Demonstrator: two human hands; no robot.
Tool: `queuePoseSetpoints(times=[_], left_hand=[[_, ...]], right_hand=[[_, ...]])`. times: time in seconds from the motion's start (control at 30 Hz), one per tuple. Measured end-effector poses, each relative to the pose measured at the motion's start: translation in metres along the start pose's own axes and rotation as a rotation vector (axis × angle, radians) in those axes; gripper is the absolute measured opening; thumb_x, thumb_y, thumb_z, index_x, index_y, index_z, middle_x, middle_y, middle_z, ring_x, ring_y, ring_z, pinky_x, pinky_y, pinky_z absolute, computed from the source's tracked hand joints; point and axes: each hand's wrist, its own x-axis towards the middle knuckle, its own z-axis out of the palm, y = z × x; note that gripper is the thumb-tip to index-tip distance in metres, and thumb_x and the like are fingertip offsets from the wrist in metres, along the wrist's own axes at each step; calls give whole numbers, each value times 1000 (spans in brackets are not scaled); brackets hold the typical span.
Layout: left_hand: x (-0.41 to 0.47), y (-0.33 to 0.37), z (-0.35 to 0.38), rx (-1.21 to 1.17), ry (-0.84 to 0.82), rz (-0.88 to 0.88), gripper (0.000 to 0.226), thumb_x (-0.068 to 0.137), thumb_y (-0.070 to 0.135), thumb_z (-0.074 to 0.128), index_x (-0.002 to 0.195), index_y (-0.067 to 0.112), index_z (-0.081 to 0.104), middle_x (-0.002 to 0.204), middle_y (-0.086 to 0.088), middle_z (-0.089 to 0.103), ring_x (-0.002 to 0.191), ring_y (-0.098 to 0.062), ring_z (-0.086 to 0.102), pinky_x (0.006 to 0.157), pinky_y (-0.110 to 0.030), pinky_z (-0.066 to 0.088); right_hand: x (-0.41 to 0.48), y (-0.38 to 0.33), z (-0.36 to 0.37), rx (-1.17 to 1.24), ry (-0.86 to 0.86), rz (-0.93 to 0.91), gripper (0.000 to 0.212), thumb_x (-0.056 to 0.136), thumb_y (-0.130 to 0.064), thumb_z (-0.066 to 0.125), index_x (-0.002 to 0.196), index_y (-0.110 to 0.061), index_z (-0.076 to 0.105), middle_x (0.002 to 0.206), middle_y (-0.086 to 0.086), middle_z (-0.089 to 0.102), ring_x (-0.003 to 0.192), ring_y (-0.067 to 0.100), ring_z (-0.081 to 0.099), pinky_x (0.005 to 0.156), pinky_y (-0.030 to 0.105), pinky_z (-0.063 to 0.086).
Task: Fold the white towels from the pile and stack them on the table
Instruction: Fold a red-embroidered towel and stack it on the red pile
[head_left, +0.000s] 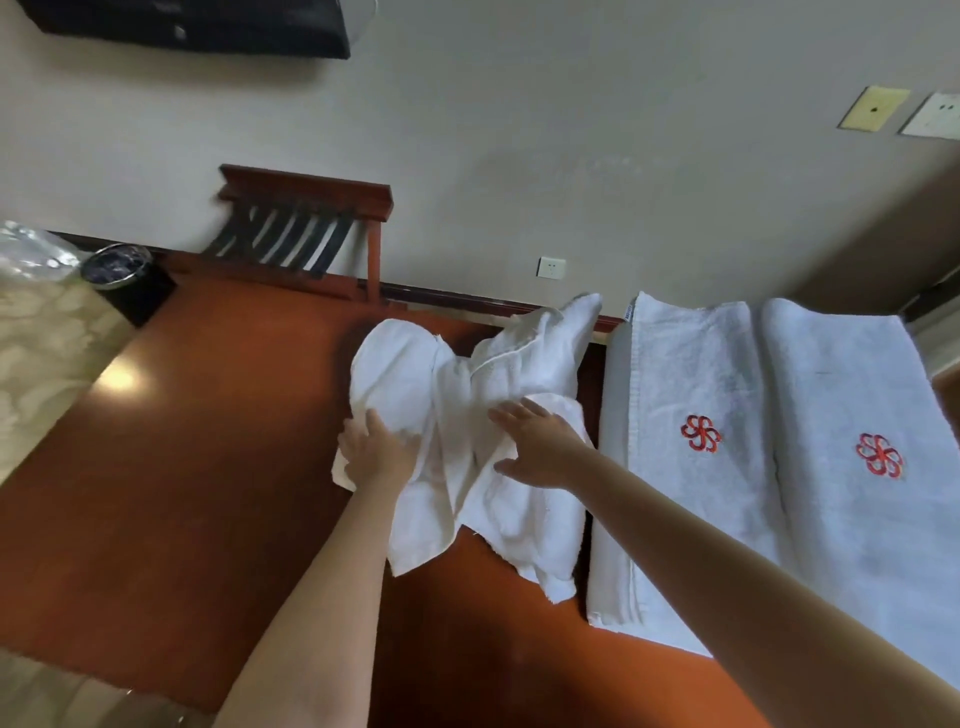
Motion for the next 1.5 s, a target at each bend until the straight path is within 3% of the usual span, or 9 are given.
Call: queuePoseSetpoints(times=[0.1, 0.2, 0.4, 0.5, 0.63, 0.9, 1.03, 1.27, 1.5], left_hand=[[16, -15, 3, -86, -78, -79, 87, 81, 54, 62, 146, 15, 21, 141, -14, 40, 128, -37, 41, 99, -48, 40], [19, -23, 10, -225, -178, 1, 70, 85, 51, 61, 138, 10, 39, 130, -11, 53, 117, -32, 52, 87, -36, 42], [-8, -25, 2, -345, -47, 119, 44, 85, 46, 65, 77, 3, 58, 79, -9, 58, 84, -29, 60, 64, -29, 39], [-21, -13, -23, -393, -20, 212, 39, 84, 39, 69, 78, 2, 62, 78, -7, 61, 79, -22, 58, 67, -28, 42], [-53, 5, -61, -488, 31, 293, 22, 84, 36, 70, 69, 30, 56, 71, 11, 59, 68, -2, 56, 57, -20, 41], [-85, 10, -126, -620, 126, 204, 28, 85, 43, 67, 93, 17, 61, 87, 3, 62, 83, -14, 58, 74, -30, 50], [-83, 0, -156, -717, 113, 298, 20, 84, 39, 68, 88, 21, 62, 83, 9, 63, 81, -10, 60, 70, -28, 50], [-19, -44, -211, -828, 51, 395, 18, 83, 44, 68, 79, 30, 58, 78, 16, 60, 73, 0, 59, 58, -14, 44], [44, -93, -267, -916, 103, 297, 22, 86, 44, 65, 71, 32, 53, 73, 15, 58, 68, -1, 56, 56, -14, 41]], right_hand=[[5, 4, 8, -24, -47, 13, 79, 90, -42, 59, 153, -27, 13, 161, -3, 10, 148, 19, 2, 117, 49, 12], [7, 7, 10, 2, -57, 21, 80, 90, -42, 59, 153, -27, 13, 161, -4, 11, 148, 17, 1, 117, 46, 12], [-4, 5, 10, -11, -62, 25, 83, 90, -39, 59, 154, -26, 7, 161, -5, 7, 148, 18, -1, 117, 45, 17], [-12, -1, 3, -19, -28, 48, 82, 91, -35, 57, 154, -26, 5, 161, -5, 4, 148, 20, 1, 118, 49, 17], [-19, -23, -6, 38, 66, -19, 84, 91, -38, 57, 154, -26, 2, 162, 0, 1, 148, 20, 2, 119, 49, 14], [-23, -104, -17, 571, 154, -241, 107, 76, -38, 79, 153, -26, 6, 159, -4, 16, 143, 18, 22, 116, 39, 27], [-8, -140, -24, 473, 210, -261, 115, 69, -39, 84, 153, -21, 8, 156, 0, 25, 145, 18, 17, 120, 48, 4], [42, -200, -14, 404, 325, 9, 50, 78, -39, 73, 118, -14, 57, 117, 5, 60, 121, 21, 47, 104, 40, 39], [72, -266, -12, 444, 318, 68, 34, 85, -38, 65, 110, -16, 62, 101, -1, 66, 93, 17, 60, 83, 30, 47]])
